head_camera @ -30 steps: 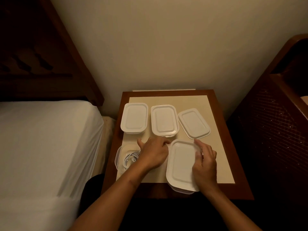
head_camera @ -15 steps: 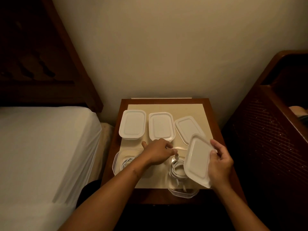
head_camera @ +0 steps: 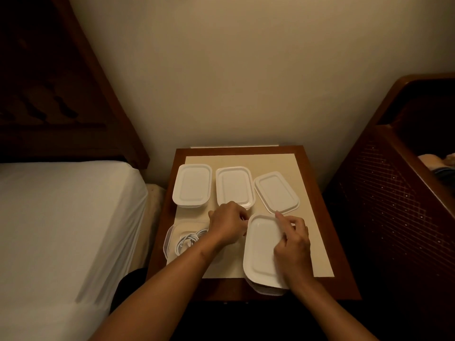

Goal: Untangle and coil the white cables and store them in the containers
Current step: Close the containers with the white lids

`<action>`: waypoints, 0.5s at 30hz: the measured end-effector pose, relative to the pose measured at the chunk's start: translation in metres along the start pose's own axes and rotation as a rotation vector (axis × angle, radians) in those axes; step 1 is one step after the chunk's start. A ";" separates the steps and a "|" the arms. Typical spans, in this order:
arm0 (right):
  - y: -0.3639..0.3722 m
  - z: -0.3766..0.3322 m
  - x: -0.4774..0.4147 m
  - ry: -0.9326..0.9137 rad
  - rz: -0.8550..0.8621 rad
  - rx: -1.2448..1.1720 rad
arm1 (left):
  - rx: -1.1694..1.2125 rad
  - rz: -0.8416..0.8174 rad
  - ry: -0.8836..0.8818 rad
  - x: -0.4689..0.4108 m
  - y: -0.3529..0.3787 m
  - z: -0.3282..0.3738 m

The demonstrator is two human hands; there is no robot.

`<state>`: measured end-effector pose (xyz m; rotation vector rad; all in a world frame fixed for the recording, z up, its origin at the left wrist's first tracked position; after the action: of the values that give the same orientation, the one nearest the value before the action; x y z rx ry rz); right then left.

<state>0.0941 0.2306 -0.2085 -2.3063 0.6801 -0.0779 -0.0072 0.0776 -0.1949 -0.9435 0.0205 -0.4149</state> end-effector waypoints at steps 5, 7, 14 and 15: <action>0.007 -0.001 0.003 -0.002 -0.021 0.135 | 0.141 -0.111 -0.046 0.000 0.004 -0.014; 0.006 0.001 0.002 -0.005 -0.036 0.137 | 0.144 -0.150 -0.026 0.000 0.003 -0.014; 0.008 -0.004 0.000 -0.035 -0.122 0.226 | 0.194 -0.166 -0.013 0.003 0.001 -0.011; 0.008 -0.004 0.000 -0.040 -0.122 0.230 | 0.225 -0.169 -0.018 0.004 0.001 -0.012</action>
<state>0.0894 0.2236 -0.2109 -2.1195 0.4827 -0.1585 -0.0060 0.0673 -0.2017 -0.7290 -0.1209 -0.5534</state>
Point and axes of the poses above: each hand's wrist, its own x-axis away from the middle knuckle, its own y-axis out of the palm, z = x × y, the point moved 5 cm from there along -x, towards the middle knuckle, and after that the axes turned 6 degrees about y, right-handed, at the moved point
